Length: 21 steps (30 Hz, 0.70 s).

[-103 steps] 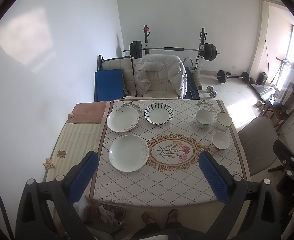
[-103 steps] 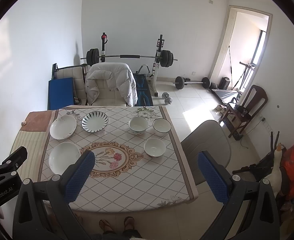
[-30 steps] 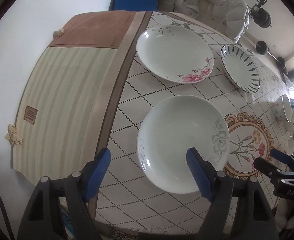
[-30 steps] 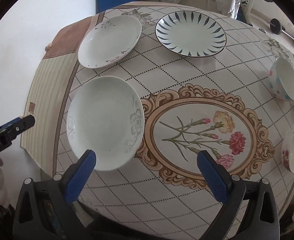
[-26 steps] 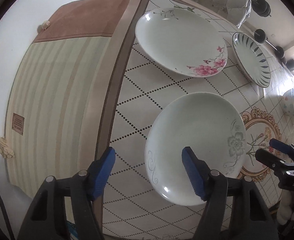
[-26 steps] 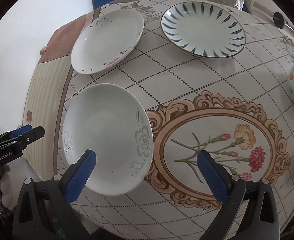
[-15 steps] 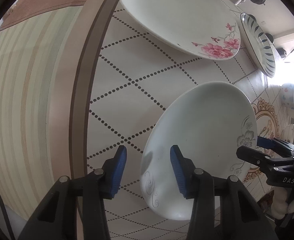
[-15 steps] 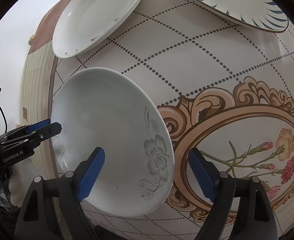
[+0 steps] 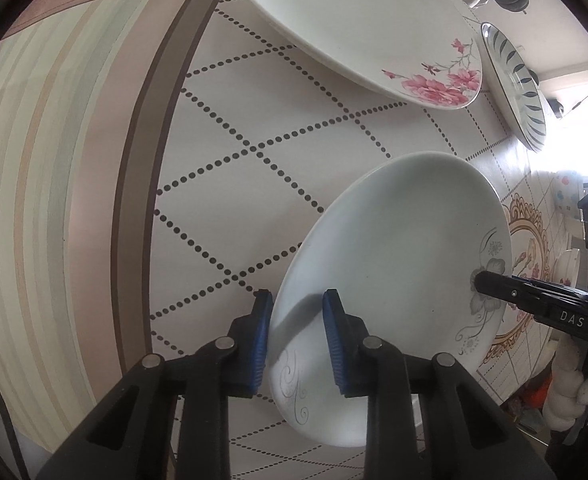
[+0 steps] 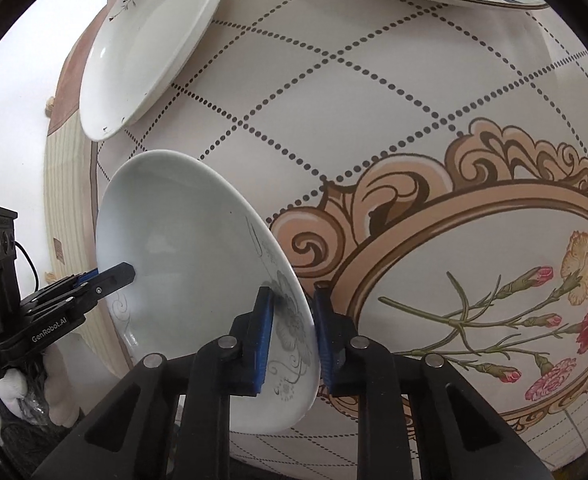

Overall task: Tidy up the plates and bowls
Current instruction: 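Reach both grippers to the grey-flower white plate and grasp its rim, then lift the grey-flower plate with both grippers and carry it toward the medallion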

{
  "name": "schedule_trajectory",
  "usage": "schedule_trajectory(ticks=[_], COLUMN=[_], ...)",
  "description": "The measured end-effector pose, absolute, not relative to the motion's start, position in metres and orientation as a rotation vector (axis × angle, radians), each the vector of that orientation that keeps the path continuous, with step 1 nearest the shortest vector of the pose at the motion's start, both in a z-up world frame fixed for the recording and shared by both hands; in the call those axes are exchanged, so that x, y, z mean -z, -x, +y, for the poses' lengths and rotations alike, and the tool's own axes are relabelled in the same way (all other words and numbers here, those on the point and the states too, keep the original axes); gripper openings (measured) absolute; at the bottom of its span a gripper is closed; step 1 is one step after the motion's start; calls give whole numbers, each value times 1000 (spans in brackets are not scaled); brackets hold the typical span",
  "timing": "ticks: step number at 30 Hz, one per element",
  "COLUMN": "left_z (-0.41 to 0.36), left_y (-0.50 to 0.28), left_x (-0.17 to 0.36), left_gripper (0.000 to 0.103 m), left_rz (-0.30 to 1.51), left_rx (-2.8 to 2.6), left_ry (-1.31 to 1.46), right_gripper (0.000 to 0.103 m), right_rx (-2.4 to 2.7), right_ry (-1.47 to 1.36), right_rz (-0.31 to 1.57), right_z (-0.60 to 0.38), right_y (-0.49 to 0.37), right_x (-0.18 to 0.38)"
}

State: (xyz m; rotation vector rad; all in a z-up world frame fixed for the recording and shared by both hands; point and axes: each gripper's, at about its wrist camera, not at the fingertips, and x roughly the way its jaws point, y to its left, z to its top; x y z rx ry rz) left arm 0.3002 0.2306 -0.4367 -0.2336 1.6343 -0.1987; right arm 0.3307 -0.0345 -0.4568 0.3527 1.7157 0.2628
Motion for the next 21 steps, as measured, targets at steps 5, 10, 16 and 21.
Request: schedule_trajectory(ticks=[5,10,16,21], left_z=[235,221,200,176], left_y=[-299,-301,-307,-318], left_x=[439,434,425,415], left_gripper=[22,19,19,19], left_rz=[1645,1647,1650,1641], left_rx=[173,178,199,229], left_ry=[242,228,199,172], right_gripper=[21,20,20,20], right_rx=[-273,-261,-251,-224], right_ry=[-373,-414,-407,-460], right_rz=[1677,1682,1679,1668], right_z=[-38,-56,-75,-98], right_y=[-327,-320,-323,-322], right_x=[455,451,437,430])
